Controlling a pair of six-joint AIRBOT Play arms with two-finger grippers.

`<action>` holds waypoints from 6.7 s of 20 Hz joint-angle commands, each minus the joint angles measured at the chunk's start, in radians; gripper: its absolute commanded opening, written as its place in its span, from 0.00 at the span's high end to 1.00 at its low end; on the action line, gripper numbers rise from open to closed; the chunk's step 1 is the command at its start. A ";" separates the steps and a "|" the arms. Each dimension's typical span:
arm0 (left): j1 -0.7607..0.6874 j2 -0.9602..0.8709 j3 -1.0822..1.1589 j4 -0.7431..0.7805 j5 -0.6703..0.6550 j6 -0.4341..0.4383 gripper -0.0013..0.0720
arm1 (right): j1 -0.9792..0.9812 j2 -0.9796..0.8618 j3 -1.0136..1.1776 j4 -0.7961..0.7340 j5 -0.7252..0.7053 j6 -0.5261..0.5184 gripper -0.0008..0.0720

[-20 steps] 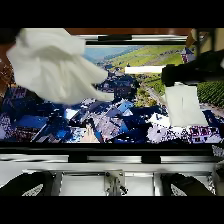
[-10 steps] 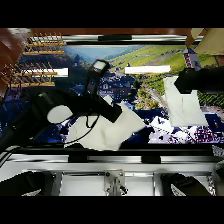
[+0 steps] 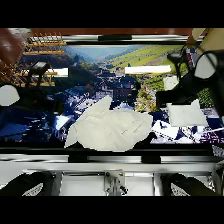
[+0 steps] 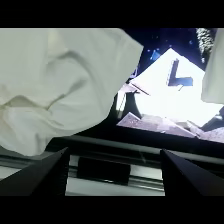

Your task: Fold the shirts.

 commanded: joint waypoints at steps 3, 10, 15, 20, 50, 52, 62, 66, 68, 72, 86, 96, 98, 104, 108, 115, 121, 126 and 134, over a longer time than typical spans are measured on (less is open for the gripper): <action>0.118 0.072 -0.409 -0.307 0.218 0.021 0.00 | -0.077 -0.028 -0.271 0.124 -0.095 -0.022 0.08; 0.029 -0.076 -0.476 -0.389 0.475 0.018 0.11 | -0.077 -0.046 -0.367 0.142 -0.163 -0.010 0.08; 0.040 -0.074 -0.472 -0.389 0.471 0.060 0.94 | -0.075 -0.167 -0.392 0.254 -0.272 0.003 0.08; 0.040 -0.040 -0.428 -0.377 0.464 0.088 0.95 | -0.075 -0.301 -0.392 0.370 -0.313 0.004 0.10; 0.036 0.294 0.744 -0.003 -0.009 0.161 0.95 | -0.076 0.440 0.381 0.142 -0.266 -0.009 0.90; 0.036 0.295 0.629 0.111 -0.017 0.161 0.95 | -0.076 0.344 0.366 0.100 -0.162 -0.041 0.90; 0.079 -0.037 -0.060 0.167 0.417 -0.039 0.95 | -0.075 -0.288 0.050 0.312 -0.598 -0.037 0.90; 0.100 -0.284 0.026 0.159 0.457 -0.058 0.95 | -0.075 -0.376 0.050 0.449 -0.956 -0.037 0.90; 0.102 -0.380 0.066 0.140 0.457 -0.062 0.95 | -0.075 -0.388 0.050 0.444 -1.018 -0.037 0.90; 0.102 -0.527 0.077 0.084 0.443 -0.061 0.94 | -0.075 -0.446 0.049 0.420 -0.895 -0.037 0.90; 0.725 -0.531 0.190 -0.414 -0.166 0.284 0.00 | -0.455 -0.239 -0.012 0.281 -0.079 -0.136 0.26; 0.598 -0.579 -0.204 -0.612 0.195 0.408 0.11 | -0.489 -0.175 -0.228 0.351 -0.187 -0.141 0.26; 0.577 -0.579 -0.204 -0.623 0.210 0.408 0.29 | -0.489 -0.175 -0.228 0.351 -0.183 -0.140 0.26; 0.568 -0.564 -0.194 -0.629 0.129 0.471 0.94 | -0.489 -0.175 -0.343 0.309 -0.170 -0.121 0.24; 0.568 -0.529 -0.194 -0.629 0.130 0.475 0.95 | -0.423 -0.175 -0.523 0.388 -0.330 -0.122 0.24; 0.568 -0.495 -0.193 -0.630 0.129 0.475 0.95 | -0.383 -0.205 -0.575 0.396 -0.372 -0.062 0.24; 0.568 -0.490 -0.189 -0.629 0.114 0.475 0.95 | -0.360 -0.263 -0.575 0.406 -0.435 -0.007 0.38; 0.568 -0.475 -0.151 -0.629 0.095 0.503 0.95 | -0.360 -0.246 -0.549 0.499 -0.407 -0.137 0.90; 0.565 -0.024 0.611 -0.669 0.168 0.575 0.95 | -0.360 0.269 0.098 0.464 -0.497 -0.348 0.90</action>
